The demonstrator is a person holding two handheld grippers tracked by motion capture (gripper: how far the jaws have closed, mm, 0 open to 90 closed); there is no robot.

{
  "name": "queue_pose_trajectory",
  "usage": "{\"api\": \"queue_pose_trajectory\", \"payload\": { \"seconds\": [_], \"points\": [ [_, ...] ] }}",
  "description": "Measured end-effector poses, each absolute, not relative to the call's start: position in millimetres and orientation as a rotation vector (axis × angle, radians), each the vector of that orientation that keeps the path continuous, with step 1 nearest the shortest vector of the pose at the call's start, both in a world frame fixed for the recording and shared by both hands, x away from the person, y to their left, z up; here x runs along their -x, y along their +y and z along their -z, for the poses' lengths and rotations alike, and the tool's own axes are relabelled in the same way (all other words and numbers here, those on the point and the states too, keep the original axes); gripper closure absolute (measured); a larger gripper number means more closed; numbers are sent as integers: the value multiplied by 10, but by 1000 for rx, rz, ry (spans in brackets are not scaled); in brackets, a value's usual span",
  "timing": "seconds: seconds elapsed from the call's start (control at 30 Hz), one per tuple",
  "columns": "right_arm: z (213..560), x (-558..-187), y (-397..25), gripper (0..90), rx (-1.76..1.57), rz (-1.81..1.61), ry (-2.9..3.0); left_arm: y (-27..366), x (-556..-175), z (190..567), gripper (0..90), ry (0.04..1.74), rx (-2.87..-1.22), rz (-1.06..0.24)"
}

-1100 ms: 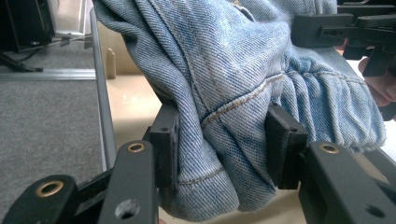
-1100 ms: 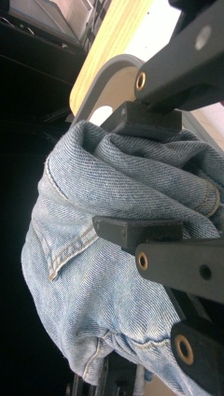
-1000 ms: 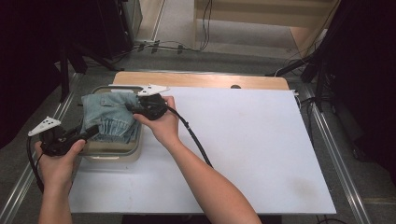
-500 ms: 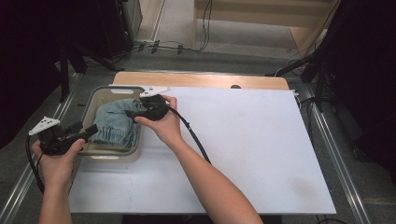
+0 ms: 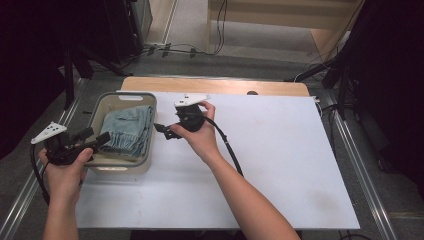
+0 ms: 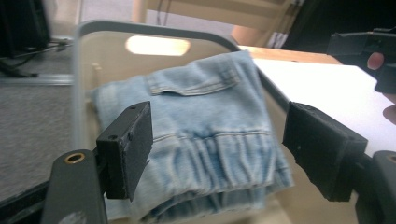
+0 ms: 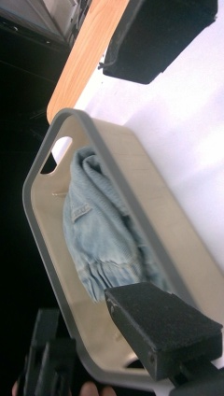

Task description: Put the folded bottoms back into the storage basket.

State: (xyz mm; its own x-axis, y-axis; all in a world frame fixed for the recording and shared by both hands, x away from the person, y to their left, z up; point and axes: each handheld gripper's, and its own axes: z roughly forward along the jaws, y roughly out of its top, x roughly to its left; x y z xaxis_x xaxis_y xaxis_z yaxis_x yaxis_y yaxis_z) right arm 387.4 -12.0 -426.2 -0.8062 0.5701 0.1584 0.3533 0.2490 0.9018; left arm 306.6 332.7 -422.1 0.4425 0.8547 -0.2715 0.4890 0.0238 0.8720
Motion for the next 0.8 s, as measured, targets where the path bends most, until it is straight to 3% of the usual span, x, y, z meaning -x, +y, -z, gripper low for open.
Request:
{"api": "queue_pose_trajectory", "payload": {
  "seconds": [0.4, 0.8],
  "points": [
    [4209, -3466, -638, 0, -867, -1602, 2257, 2989, -3080, 4157, 243, 1102, -1653, -337],
    [4312, -3133, -1204, 0, -879, -1541, 2226, 2840, -3148, 4055, 431, 1090, -1652, -311]
  ]
}}
